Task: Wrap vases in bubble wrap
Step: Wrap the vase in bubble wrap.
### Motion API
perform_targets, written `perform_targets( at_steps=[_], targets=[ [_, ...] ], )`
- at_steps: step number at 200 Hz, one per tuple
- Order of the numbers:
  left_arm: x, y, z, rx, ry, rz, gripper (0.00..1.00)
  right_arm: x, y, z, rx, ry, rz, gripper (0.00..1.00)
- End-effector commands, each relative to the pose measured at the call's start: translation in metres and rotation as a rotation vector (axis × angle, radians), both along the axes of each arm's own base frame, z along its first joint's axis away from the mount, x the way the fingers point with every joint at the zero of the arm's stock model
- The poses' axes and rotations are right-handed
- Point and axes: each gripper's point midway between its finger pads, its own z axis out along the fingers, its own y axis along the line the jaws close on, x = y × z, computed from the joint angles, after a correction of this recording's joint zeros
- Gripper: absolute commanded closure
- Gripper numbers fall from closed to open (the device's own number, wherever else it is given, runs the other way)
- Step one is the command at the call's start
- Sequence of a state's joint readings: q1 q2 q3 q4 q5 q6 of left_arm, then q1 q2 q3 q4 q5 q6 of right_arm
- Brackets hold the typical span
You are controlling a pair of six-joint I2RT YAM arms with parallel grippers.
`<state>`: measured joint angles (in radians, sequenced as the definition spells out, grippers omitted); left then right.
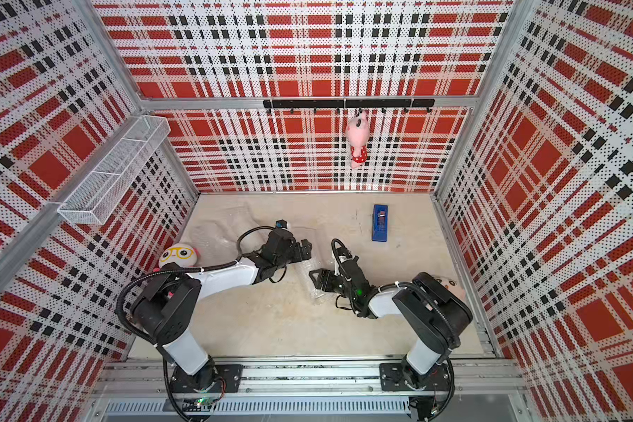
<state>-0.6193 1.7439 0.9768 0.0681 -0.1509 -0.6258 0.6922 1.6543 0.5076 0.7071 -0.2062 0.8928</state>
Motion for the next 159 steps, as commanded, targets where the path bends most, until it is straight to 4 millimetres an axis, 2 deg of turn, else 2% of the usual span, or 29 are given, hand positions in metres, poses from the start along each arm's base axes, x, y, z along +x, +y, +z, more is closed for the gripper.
perform_targets(
  at_steps=[1,41,61,98,114,135,159],
  targets=[
    [0.0,-0.002,-0.015,0.054,0.036,-0.007,0.02,-0.02,-0.004,-0.033,-0.011,0.14,0.018,0.28],
    [0.003,-0.005,-0.03,0.096,0.06,-0.015,0.0,-0.019,-0.005,-0.036,-0.028,0.142,0.009,0.27],
    [0.004,-0.007,-0.034,0.136,0.062,-0.017,0.0,-0.016,-0.008,-0.033,-0.068,0.116,0.006,0.23],
    [0.001,-0.008,-0.049,0.209,0.081,-0.027,0.01,-0.005,-0.02,-0.009,-0.189,0.022,0.002,0.2],
    [0.0,-0.01,-0.053,0.242,0.079,-0.031,0.01,0.002,-0.032,0.005,-0.226,-0.013,-0.01,0.24],
    [-0.001,-0.013,-0.057,0.282,0.08,-0.036,0.02,0.015,-0.059,0.017,-0.252,-0.042,-0.073,0.27],
    [-0.002,-0.018,-0.058,0.297,0.076,-0.046,0.02,0.028,-0.089,0.014,-0.302,-0.029,-0.125,0.3]
  ],
)
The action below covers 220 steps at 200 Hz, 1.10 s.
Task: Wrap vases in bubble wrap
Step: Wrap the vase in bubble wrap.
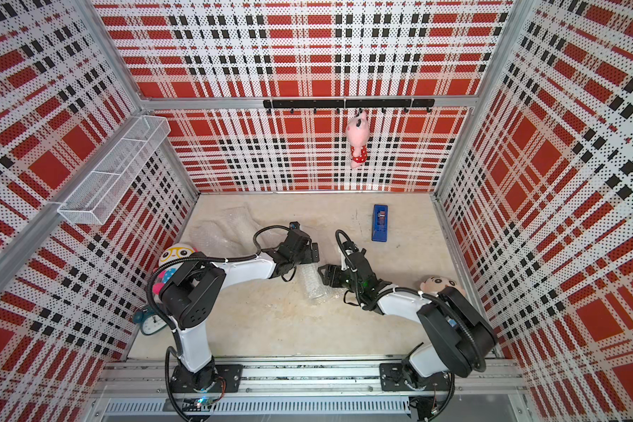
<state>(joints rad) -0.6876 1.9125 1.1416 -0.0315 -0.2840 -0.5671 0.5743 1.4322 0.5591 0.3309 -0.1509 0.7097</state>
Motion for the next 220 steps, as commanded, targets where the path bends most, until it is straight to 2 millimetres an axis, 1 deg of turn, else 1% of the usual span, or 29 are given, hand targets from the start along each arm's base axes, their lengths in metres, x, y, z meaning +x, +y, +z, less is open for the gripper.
perform_targets(
  at_steps=[1,20,42,69,100,127,144,168,200,220],
  targets=[
    [-0.015,0.004,-0.031,0.12,0.066,-0.031,0.02,0.008,-0.033,-0.011,-0.111,0.025,-0.052,0.3],
    [-0.016,-0.003,-0.03,0.13,0.056,-0.05,0.02,0.018,-0.049,-0.02,-0.112,0.052,-0.079,0.34],
    [-0.016,-0.014,-0.031,0.152,0.051,-0.084,0.02,0.028,-0.052,-0.029,-0.068,0.077,-0.087,0.39],
    [-0.014,-0.026,-0.036,0.194,0.056,-0.105,0.02,0.034,-0.047,-0.042,-0.021,0.103,-0.081,0.42],
    [-0.01,-0.032,-0.039,0.213,0.064,-0.111,0.01,0.035,-0.039,-0.047,0.072,0.108,-0.064,0.45],
    [-0.008,-0.037,-0.038,0.208,0.061,-0.116,0.01,0.035,-0.034,-0.046,0.135,0.106,-0.051,0.48],
    [-0.007,-0.039,-0.039,0.204,0.061,-0.12,0.01,0.035,-0.03,-0.046,0.16,0.108,-0.033,0.52],
    [-0.007,-0.042,-0.039,0.196,0.062,-0.125,0.01,0.036,-0.025,-0.045,0.184,0.108,-0.016,0.55],
    [-0.007,-0.043,-0.04,0.19,0.068,-0.13,0.01,0.038,-0.021,-0.046,0.198,0.115,0.0,0.62],
    [-0.007,-0.043,-0.039,0.174,0.073,-0.133,0.01,0.039,-0.017,-0.044,0.217,0.111,0.016,0.67]
  ],
)
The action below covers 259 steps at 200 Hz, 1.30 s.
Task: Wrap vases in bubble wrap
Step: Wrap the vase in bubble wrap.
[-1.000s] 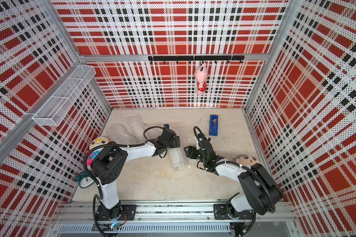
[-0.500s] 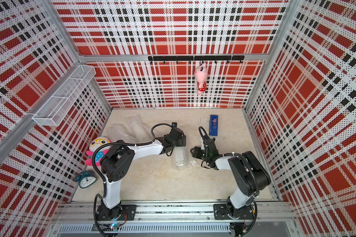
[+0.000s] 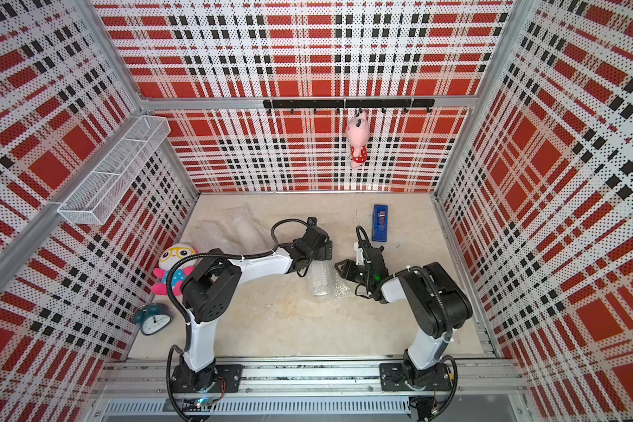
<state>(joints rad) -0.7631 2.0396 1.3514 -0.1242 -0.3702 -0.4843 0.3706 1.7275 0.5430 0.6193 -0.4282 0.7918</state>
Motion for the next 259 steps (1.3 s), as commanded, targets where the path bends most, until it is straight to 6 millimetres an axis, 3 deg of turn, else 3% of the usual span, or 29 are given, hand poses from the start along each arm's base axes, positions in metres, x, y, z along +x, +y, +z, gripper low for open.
perform_targets(
  at_steps=[1,70,143,206,259],
  targets=[
    [-0.021,0.001,-0.046,0.067,0.124,-0.052,0.01,0.007,0.007,0.01,0.051,-0.028,0.018,0.68],
    [-0.02,0.009,-0.038,-0.009,0.126,-0.033,0.01,0.004,0.013,0.027,0.048,-0.088,0.033,0.86],
    [-0.019,0.016,-0.024,-0.135,0.131,-0.025,0.0,-0.009,0.044,0.052,-0.058,-0.218,0.113,0.9],
    [-0.022,0.014,0.012,-0.305,0.076,-0.032,0.02,-0.011,0.049,0.041,-0.094,-0.201,0.125,0.9],
    [-0.022,0.012,0.025,-0.373,0.056,-0.044,0.02,-0.012,0.052,0.044,-0.088,-0.207,0.132,0.9]
  ],
)
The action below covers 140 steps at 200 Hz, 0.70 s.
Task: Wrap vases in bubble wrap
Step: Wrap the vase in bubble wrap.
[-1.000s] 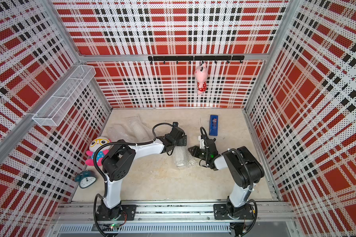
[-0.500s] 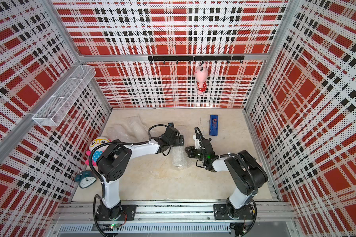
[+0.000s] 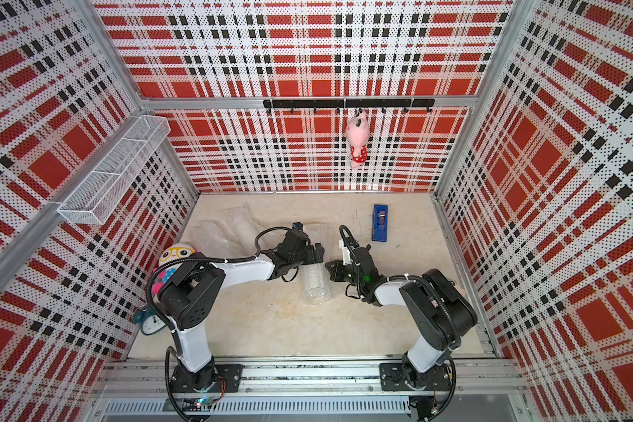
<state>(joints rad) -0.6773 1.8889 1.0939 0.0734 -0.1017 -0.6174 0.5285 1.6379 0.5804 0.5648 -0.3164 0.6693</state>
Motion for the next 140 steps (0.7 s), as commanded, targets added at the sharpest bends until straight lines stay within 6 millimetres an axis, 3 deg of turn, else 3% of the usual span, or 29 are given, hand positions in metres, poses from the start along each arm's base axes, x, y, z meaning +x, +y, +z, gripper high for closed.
perform_targets(
  at_steps=[1,58,91,140],
  targets=[
    [0.001,-0.008,0.026,-0.086,-0.04,-0.016,0.02,0.003,0.008,0.009,0.001,-0.034,0.016,0.9],
    [0.002,-0.015,0.034,-0.114,-0.059,-0.047,0.02,0.003,0.011,0.01,-0.001,-0.037,0.026,0.9],
    [0.001,-0.018,0.026,-0.065,-0.034,-0.09,0.02,0.003,0.013,0.013,-0.002,-0.046,0.031,0.9],
    [0.003,0.003,0.024,0.027,-0.02,-0.042,0.02,0.003,0.013,0.014,-0.012,-0.052,0.028,0.9]
  ],
)
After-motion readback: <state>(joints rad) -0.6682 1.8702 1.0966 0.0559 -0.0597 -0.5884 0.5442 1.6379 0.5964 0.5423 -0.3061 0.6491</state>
